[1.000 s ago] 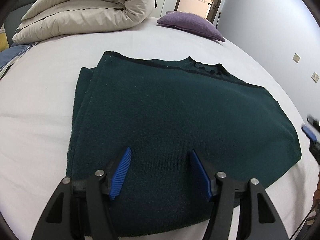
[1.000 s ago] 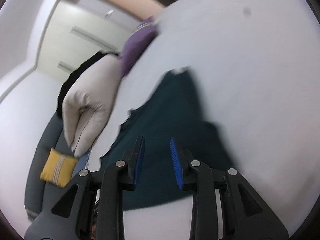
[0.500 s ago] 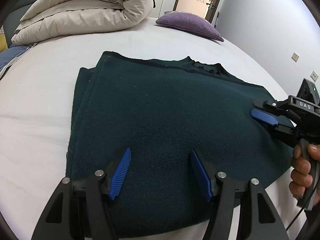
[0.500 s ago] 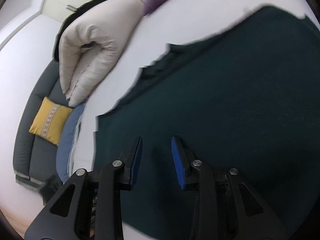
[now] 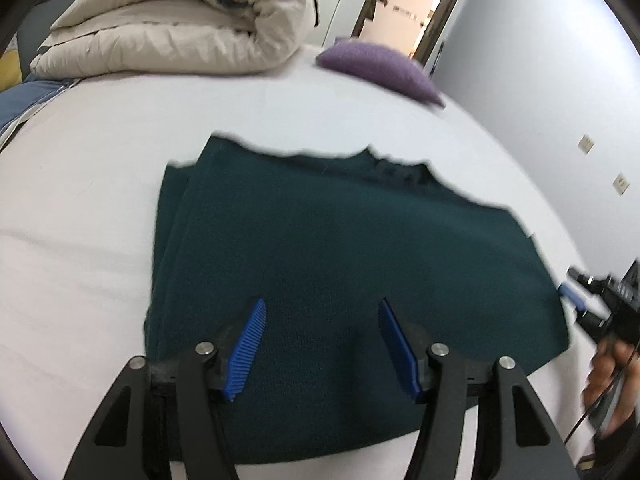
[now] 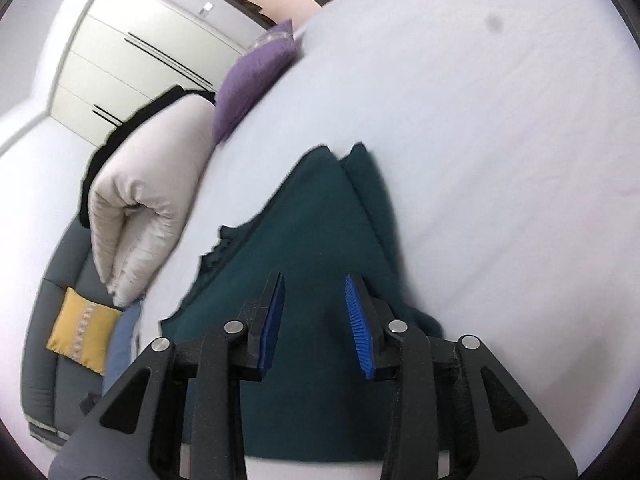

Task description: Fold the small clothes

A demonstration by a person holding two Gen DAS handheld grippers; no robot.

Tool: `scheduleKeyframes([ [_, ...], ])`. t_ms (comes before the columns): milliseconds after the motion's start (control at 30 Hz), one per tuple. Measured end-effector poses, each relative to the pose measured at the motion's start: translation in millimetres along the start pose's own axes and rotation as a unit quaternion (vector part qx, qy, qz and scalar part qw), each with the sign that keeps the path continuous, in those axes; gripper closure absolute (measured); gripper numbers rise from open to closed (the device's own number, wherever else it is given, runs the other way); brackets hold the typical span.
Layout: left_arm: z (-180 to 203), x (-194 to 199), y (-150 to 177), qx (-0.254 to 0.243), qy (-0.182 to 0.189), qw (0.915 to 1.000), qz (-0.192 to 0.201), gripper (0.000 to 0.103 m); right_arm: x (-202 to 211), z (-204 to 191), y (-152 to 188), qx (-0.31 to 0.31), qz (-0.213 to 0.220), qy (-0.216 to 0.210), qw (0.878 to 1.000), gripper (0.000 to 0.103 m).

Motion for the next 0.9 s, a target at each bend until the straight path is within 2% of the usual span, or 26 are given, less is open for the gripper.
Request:
scheduleKeyframes([
  [67, 11, -6, -13, -0.001, 0.016, 0.9999, -0.001, 0.041, 2, -13, 5, -0.005, -0.007, -0.030, 1.000, 0.067],
  [100, 15, -11, -17, -0.001, 0.019, 0.9998, -0.003, 0.041, 1, -22, 9, -0.005, -0.014, -0.044, 0.999, 0.059],
  [133, 16, -18, -20, 0.000, 0.021, 0.9998, -0.006, 0.041, -6, -34, 16, -0.002, -0.025, -0.060, 0.998, 0.056],
  [167, 13, -28, -23, 0.011, 0.022, 0.9996, -0.014, 0.041, -3, -44, 19, 0.003, -0.036, -0.071, 0.997, 0.056],
  [267, -2, -53, -19, 0.043, 0.018, 0.9981, -0.041, 0.041, -30, -81, 43, 0.029, -0.077, -0.101, 0.991, 0.055],
  [367, -9, -58, -15, 0.038, 0.026, 0.9983, -0.035, 0.042, -64, -102, 68, 0.058, -0.124, -0.107, 0.985, 0.055],
  [433, -10, -57, -13, 0.026, 0.030, 0.9987, -0.032, 0.042, -83, -89, 75, 0.065, -0.134, -0.070, 0.986, 0.055],
  [467, -11, -55, -12, 0.026, 0.034, 0.9986, -0.029, 0.042, -89, -84, 76, 0.063, -0.132, -0.060, 0.987, 0.056],
  [533, -14, -53, -12, 0.035, 0.043, 0.9981, -0.026, 0.042, -85, -70, 67, 0.031, -0.118, -0.090, 0.988, 0.060],
  [600, -19, -50, -14, 0.052, 0.045, 0.9974, -0.023, 0.042, -68, -48, 51, 0.024, -0.086, -0.060, 0.994, 0.057],
  [700, -15, -43, -18, 0.065, 0.038, 0.9970, -0.021, 0.042, -28, -15, 22, 0.000, -0.042, -0.042, 0.998, 0.057],
  [800, 7, -36, -21, 0.064, 0.064, 0.9957, -0.019, 0.040, 0, 10, -6, -0.007, 0.005, -0.010, 1.000, 0.051],
  [833, 18, -36, -22, 0.060, 0.073, 0.9953, -0.022, 0.040, 7, 19, -12, -0.012, 0.012, 0.001, 1.000, 0.046],
  [900, 37, -40, -22, 0.058, 0.092, 0.9937, -0.028, 0.040, 10, 34, -18, -0.032, 0.013, 0.015, 0.999, 0.044],
])
Point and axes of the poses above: each gripper's, at about its wrist camera, not at the fingertips, and x roughly against the way its jaws point, z to its right, y to its underside, the point moved 8 cm from there along -x, roughly the way its jaws point, and after that the axes turned 6 degrees about z, right-handed, at the moved point
